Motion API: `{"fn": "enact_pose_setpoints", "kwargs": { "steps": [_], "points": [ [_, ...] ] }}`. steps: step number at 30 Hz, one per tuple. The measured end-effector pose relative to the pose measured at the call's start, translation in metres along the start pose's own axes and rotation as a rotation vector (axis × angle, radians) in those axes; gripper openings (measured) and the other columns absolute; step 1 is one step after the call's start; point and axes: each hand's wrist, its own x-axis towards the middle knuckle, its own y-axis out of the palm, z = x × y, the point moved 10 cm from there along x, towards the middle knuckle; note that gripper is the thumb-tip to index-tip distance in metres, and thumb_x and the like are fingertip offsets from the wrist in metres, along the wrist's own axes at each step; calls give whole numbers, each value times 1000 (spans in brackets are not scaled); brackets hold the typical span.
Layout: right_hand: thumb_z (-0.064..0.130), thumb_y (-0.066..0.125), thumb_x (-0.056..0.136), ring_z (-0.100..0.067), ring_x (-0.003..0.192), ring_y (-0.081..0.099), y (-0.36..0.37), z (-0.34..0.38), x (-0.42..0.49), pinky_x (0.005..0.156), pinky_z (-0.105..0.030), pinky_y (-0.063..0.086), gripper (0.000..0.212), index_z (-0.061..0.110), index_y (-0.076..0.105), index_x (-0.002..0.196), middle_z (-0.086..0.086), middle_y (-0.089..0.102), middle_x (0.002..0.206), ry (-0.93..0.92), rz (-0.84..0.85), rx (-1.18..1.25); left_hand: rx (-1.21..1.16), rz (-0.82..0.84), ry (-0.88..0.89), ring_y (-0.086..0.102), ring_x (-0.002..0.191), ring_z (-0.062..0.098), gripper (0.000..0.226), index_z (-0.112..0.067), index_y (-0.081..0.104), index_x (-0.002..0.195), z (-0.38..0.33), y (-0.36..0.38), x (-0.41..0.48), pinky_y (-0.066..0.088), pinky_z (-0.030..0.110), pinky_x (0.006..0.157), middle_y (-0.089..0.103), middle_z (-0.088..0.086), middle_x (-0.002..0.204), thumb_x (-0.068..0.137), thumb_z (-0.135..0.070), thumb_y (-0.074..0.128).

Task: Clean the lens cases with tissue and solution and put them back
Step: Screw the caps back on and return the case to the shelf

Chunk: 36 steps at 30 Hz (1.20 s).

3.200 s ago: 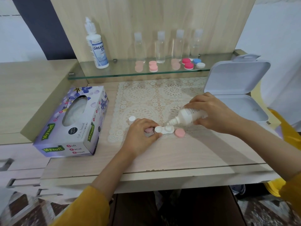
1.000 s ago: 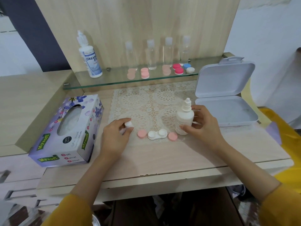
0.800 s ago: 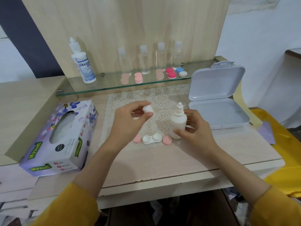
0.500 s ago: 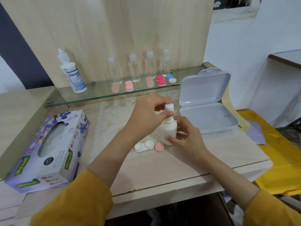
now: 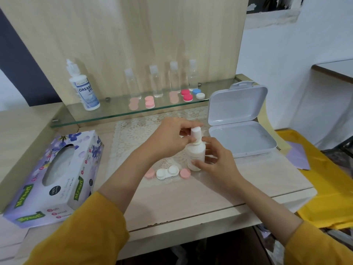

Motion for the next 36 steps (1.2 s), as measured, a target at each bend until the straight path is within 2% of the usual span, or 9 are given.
{"fn": "enact_pose_setpoints", "kwargs": {
  "steps": [5,11,15,20,23,27,30,32,36],
  "points": [
    [5,77,68,-8,86,65,0,-3,0,75,-28,55,51,29,56,107,4,68,93,6,-2,-2,74,-84,-6,52,63,0,17,-18,68,83,-3,-6,4,43,12,63,57,-16,68,70,-25,78],
    [10,79,65,-8,85,64,1,-1,-1,73,-22,54,56,24,53,112,3,66,93,0,1,20,235,-132,-66,54,68,13,34,-19,51,65,-5,-8,8,43,29,62,57,-5,64,69,-42,74],
    [11,78,65,-10,86,64,2,-1,-1,74,-25,54,55,24,55,113,2,67,93,9,9,31,348,-186,-104,43,62,18,47,-17,36,57,-9,-12,7,32,30,53,45,-1,59,72,-49,67],
    [18,75,61,-9,83,64,3,2,0,72,-23,54,52,31,55,107,3,67,93,4,14,25,495,-198,-161,36,55,16,50,-15,32,55,-8,-13,9,22,27,46,36,-2,55,78,-49,59],
    [17,78,61,-8,83,64,2,4,0,70,-20,53,53,37,53,103,4,66,92,3,8,17,374,-156,-123,35,55,15,48,-14,37,56,-5,-9,11,25,28,48,40,-1,56,75,-47,66],
    [8,79,66,-8,82,64,1,2,2,72,-22,54,51,36,54,101,3,66,92,3,9,6,106,50,-99,55,74,13,18,-14,65,84,0,-2,11,50,31,73,62,-1,81,72,-21,77],
    [5,78,67,-6,83,63,2,0,5,75,-24,53,55,41,51,99,7,65,91,0,16,-29,-36,184,-108,59,96,9,40,-21,64,107,5,3,8,50,23,86,65,-5,101,74,-1,72],
    [5,78,67,-6,83,63,2,0,6,76,-24,54,57,43,50,99,9,65,91,-7,16,-44,-52,151,-126,58,93,5,46,-25,60,111,7,0,8,49,17,82,62,-10,101,70,-14,78],
    [4,77,67,-3,83,62,2,0,6,76,-24,54,58,46,49,97,12,63,89,-15,6,-51,28,-59,-94,54,68,1,24,-20,63,84,3,-13,8,43,10,63,58,-14,76,69,-32,78]
  ]
}}
